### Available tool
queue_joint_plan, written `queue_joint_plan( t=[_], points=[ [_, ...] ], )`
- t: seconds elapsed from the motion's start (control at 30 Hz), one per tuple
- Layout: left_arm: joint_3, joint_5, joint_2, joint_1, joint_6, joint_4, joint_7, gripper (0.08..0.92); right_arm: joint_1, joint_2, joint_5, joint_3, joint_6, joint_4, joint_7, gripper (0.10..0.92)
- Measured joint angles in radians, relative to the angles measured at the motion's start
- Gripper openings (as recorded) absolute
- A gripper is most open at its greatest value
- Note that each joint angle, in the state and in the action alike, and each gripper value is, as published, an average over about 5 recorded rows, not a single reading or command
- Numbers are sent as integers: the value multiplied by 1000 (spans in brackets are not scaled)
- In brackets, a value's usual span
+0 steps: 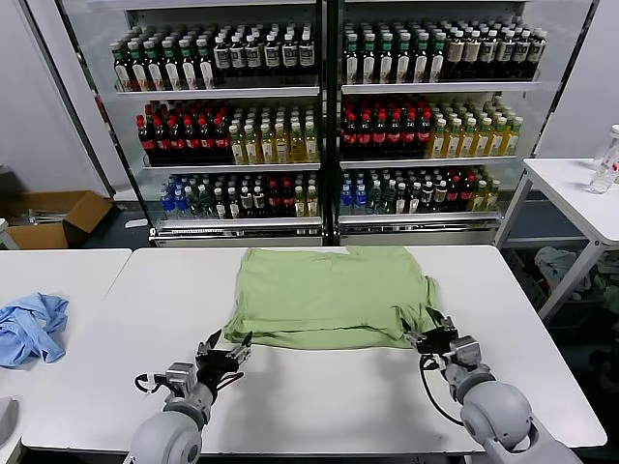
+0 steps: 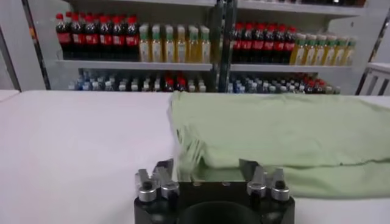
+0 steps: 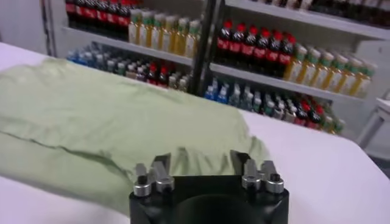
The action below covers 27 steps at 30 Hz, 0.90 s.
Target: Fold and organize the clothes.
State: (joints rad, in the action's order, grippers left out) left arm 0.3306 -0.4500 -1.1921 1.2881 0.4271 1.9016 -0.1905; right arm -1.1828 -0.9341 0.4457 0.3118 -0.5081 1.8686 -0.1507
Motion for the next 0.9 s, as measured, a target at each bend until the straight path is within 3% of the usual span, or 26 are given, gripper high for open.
queue_joint_plan(
  t=[0.23, 0.37, 0.9],
  points=[
    [-16, -8, 7, -37, 15, -42, -18, 822, 26, -6, 41, -7, -30, -60, -2, 815],
    [-26, -28, 14, -66, 20, -66, -29, 787, 42, -8, 69, -17, -36, -86, -3, 734],
    [-32, -127, -12, -95, 26, -99, -53, 334, 23, -11, 106, -33, -49, -90, -7, 266]
  ],
)
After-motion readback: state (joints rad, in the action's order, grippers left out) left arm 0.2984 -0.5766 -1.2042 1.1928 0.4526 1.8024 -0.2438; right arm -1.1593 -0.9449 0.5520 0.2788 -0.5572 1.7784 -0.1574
